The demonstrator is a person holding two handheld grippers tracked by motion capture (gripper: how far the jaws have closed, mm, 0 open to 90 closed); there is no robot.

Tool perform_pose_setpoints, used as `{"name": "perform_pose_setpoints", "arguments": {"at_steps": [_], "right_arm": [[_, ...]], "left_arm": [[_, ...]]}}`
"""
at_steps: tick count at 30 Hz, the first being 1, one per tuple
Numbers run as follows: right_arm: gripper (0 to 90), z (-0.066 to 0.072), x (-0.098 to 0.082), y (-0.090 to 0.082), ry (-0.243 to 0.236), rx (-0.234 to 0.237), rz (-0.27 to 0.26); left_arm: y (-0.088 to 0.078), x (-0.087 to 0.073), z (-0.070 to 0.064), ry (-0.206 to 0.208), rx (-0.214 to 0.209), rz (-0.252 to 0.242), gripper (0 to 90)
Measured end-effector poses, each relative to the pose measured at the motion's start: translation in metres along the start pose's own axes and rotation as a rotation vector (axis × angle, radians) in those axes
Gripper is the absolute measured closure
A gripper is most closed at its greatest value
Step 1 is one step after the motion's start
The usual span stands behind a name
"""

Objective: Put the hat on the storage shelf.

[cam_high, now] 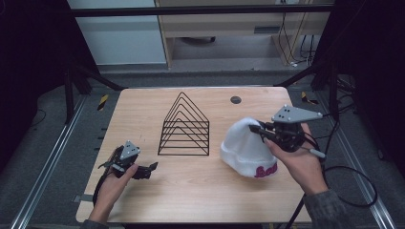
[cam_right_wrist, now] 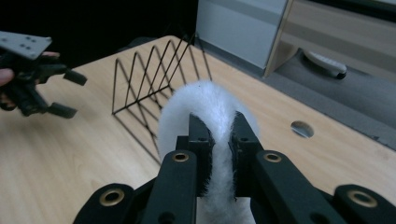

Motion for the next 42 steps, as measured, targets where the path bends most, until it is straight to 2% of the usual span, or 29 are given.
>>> {"name": "perform_pose_setpoints", "arguments": {"at_steps": [1, 5, 11, 13, 19, 24, 28, 35, 42], "right_arm": [[83.0, -0.004, 0.007, -0.001, -0.001, -0.009, -0.007], [83.0, -0.013, 0.031, -0.005, -0.001, -0.031, -0.036], [83.0, -0.018, 0.073, -0.014, -0.012, -0.076, -0.079], [82.9, -0.019, 0.087, -0.016, -0.013, -0.099, -0.091], [83.0, -0.020, 0.120, -0.022, -0.004, -0.123, -0.139], [83.0, -0.018, 0.142, -0.024, 0.007, -0.111, -0.171], [82.9, -0.015, 0.157, -0.024, 0.000, -0.115, -0.186], [83.0, -0.006, 0.173, -0.020, -0.014, -0.106, -0.203], [83.0, 0.004, 0.187, -0.012, -0.036, -0.089, -0.210]], "left_arm": [[-0.004, 0.004, -0.002, 0.011, 0.002, -0.011, 3.4], [-0.020, 0.029, -0.014, 0.030, -0.041, -0.075, 3.5], [-0.045, 0.069, -0.031, 0.097, -0.040, -0.125, 3.4], [-0.053, 0.083, -0.034, 0.114, -0.051, -0.133, 3.3], [-0.063, 0.118, -0.036, 0.148, -0.070, -0.121, 3.4], [-0.069, 0.142, -0.033, 0.136, -0.093, -0.133, 5.3], [-0.070, 0.150, -0.030, 0.131, -0.107, -0.138, 7.2], [-0.072, 0.151, -0.026, 0.135, -0.108, -0.137, 8.1], [-0.081, 0.166, -0.025, 0.133, -0.119, -0.159, 9.3]]}}
Point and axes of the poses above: each handheld gripper's, and its own axes: y roughly forward along the jaws, x roughly out of its top, z roughly to its left, the point moved 8 cm from there along y, roughly forward along the jaws, and after that the axes turned 11 degrees about z, right-handed, at the moved point
